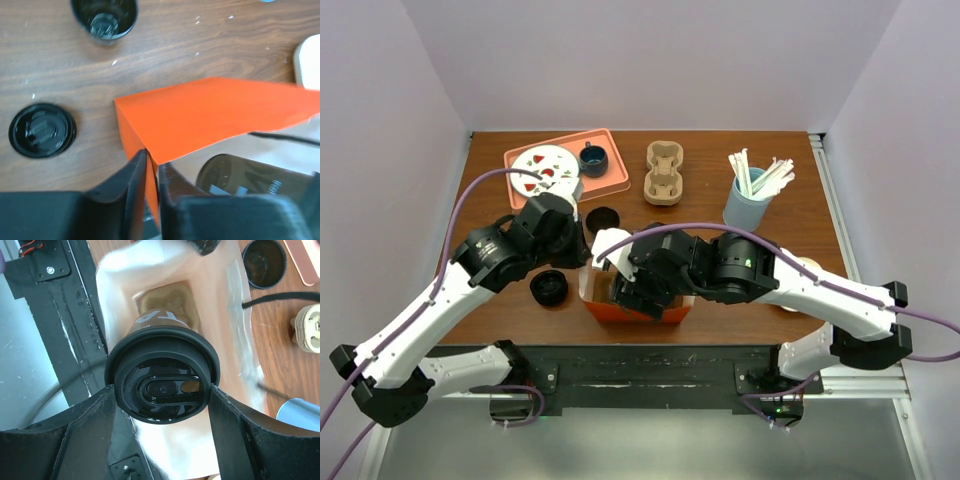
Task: Pack the takeout coffee
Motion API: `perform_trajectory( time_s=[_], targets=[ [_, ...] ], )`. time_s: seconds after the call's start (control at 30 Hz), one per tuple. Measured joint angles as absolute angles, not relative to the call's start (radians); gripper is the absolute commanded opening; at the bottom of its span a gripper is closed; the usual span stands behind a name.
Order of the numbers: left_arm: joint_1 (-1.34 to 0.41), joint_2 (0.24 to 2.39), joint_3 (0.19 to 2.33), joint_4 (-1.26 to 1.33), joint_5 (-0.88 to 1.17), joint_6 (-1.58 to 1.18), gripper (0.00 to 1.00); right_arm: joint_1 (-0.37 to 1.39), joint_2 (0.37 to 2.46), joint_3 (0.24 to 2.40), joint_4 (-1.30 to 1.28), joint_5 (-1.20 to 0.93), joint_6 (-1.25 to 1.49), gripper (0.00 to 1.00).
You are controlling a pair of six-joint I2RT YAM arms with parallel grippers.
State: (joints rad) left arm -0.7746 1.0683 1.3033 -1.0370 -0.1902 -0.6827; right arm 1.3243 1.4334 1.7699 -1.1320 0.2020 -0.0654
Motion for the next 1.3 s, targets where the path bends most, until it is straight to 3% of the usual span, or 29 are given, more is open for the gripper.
perform_trajectory(
  time_s=[0.17,0.47,0.6,0.67,0.83,1.3],
  targets=[
    [-0.773,1.015,1.268,-0.925,-0.125,-0.583,0.0,1.328,1.419,1.732,-1.108,0.252,-0.059,0.39],
    [-0.773,0.953,1.187,-0.794,-0.017,-0.513,0.0,1.348,1.386,1.732,-1.133,0.348,-0.067,0.39],
    [-0.773,0.94,1.129,-0.765,0.009,-0.513,0.11,1.396,1.394,1.714,-1.169,0.394,-0.053,0.38],
    [-0.773,0.939,1.124,-0.764,0.013,-0.513,0.22,1.404,1.394,1.687,-1.172,0.408,-0.044,0.38],
    [-0.773,0.938,1.125,-0.766,0.011,-0.512,0.32,1.414,1.394,1.602,-1.173,0.435,-0.015,0.37],
    [-0.773,0.91,1.14,-0.826,0.037,-0.512,0.33,1.441,1.394,1.586,-1.181,0.469,0.02,0.36]
  ],
)
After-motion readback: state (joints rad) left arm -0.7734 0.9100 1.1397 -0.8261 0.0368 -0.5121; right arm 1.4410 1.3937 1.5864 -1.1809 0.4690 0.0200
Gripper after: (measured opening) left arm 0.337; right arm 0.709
